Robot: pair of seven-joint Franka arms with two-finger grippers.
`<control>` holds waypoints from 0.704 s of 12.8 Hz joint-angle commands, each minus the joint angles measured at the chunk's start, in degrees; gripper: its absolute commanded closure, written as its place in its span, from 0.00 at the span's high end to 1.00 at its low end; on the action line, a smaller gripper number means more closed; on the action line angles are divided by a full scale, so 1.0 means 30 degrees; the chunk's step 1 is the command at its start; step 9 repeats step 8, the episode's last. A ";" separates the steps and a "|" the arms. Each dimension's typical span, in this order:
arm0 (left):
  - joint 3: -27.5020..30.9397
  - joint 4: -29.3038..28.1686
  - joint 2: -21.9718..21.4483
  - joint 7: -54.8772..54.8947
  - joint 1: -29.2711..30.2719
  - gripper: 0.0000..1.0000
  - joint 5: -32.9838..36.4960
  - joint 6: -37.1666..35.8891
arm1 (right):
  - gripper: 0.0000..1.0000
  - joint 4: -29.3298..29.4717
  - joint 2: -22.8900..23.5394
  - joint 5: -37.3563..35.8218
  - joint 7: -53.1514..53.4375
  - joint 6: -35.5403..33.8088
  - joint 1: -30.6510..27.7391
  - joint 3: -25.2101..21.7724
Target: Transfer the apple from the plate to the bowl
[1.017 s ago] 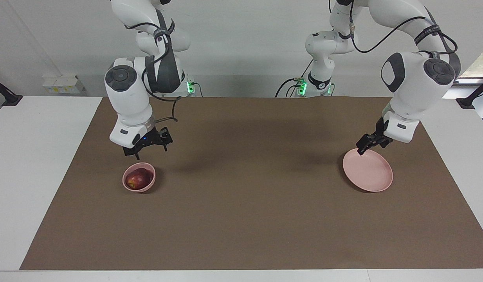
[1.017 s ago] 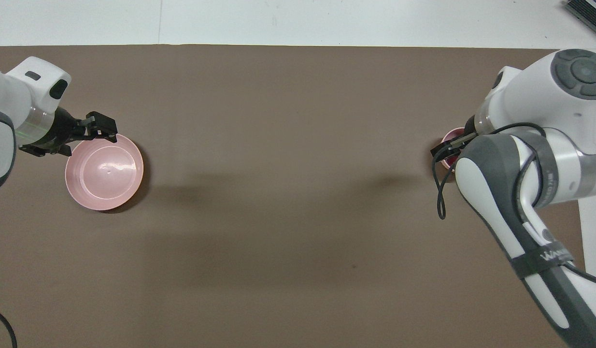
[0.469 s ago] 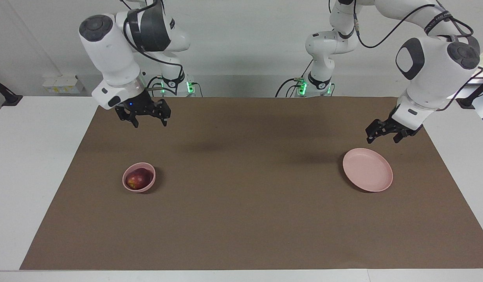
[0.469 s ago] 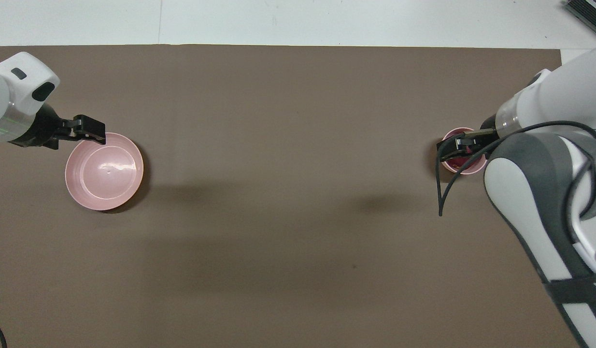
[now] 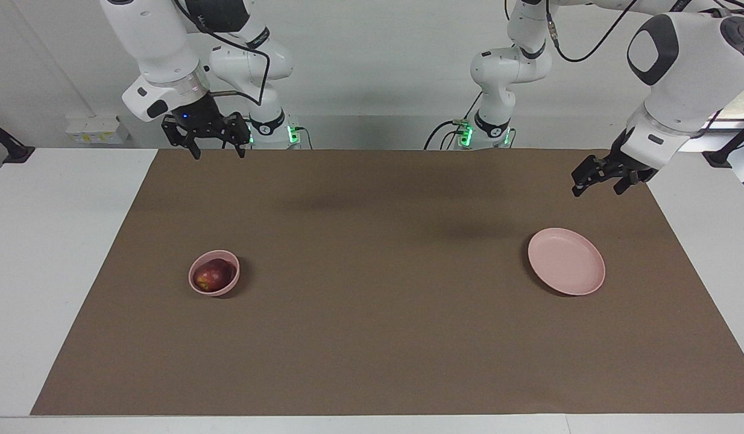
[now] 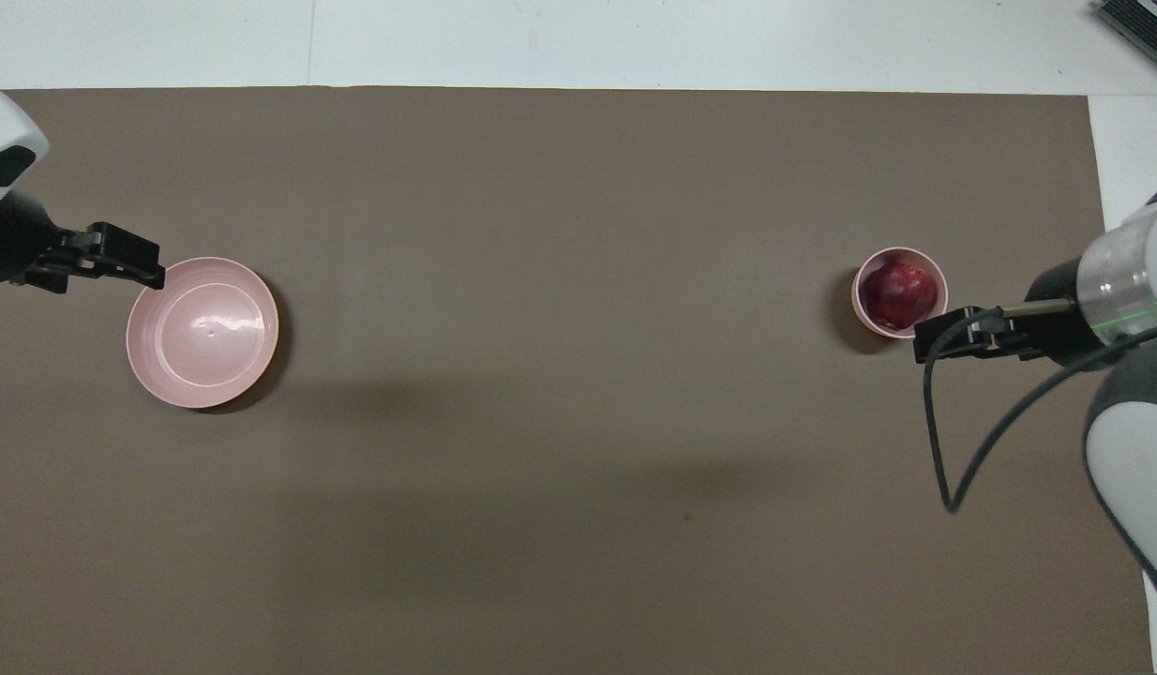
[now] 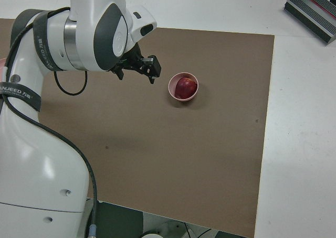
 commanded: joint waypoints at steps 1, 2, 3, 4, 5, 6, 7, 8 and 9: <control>-0.0033 -0.0020 -0.0280 -0.0299 0.0144 1.00 -0.0165 -0.0412 | 1.00 -0.0123 0.0059 -0.0082 0.0141 0.0041 -0.0427 0.0057; -0.0033 -0.0050 -0.0310 -0.0299 0.0144 1.00 -0.0136 -0.0442 | 1.00 -0.0065 0.0089 -0.0606 0.0112 0.0129 -0.0398 0.0086; -0.0033 -0.0050 -0.0310 -0.0270 0.0173 1.00 -0.0136 -0.0442 | 1.00 -0.0006 0.0118 -0.1046 0.0141 0.0159 -0.0368 0.0115; 0.0025 -0.0050 -0.0281 -0.0270 -0.0059 1.00 -0.0107 -0.0442 | 1.00 -0.0006 0.0118 -0.0992 0.0141 0.0159 -0.0368 0.0115; 0.0402 -0.0079 -0.0310 -0.0299 -0.0235 1.00 -0.0049 -0.0471 | 1.00 -0.0006 0.0118 -0.0847 0.0141 0.0217 -0.0368 0.0115; 0.0725 -0.0108 -0.0310 -0.0241 -0.0788 1.00 -0.0048 -0.0442 | 1.00 -0.0006 0.0089 -0.0903 0.0141 0.0218 -0.0339 0.0115; 0.1599 -0.0080 -0.0281 -0.0269 -0.1606 1.00 -0.0019 -0.0355 | 1.00 -0.0006 0.0089 -0.0962 0.0141 0.0218 -0.0339 0.0144; 0.2971 -0.0079 -0.0281 -0.0241 -0.3035 1.00 -0.0019 -0.0238 | 1.00 -0.0006 0.0089 -0.0875 0.0141 0.0218 -0.0339 0.0144; 0.2971 -0.0079 -0.0281 -0.0241 -0.3035 1.00 -0.0019 -0.0238 | 1.00 -0.0006 0.0089 -0.0875 0.0141 0.0218 -0.0339 0.0144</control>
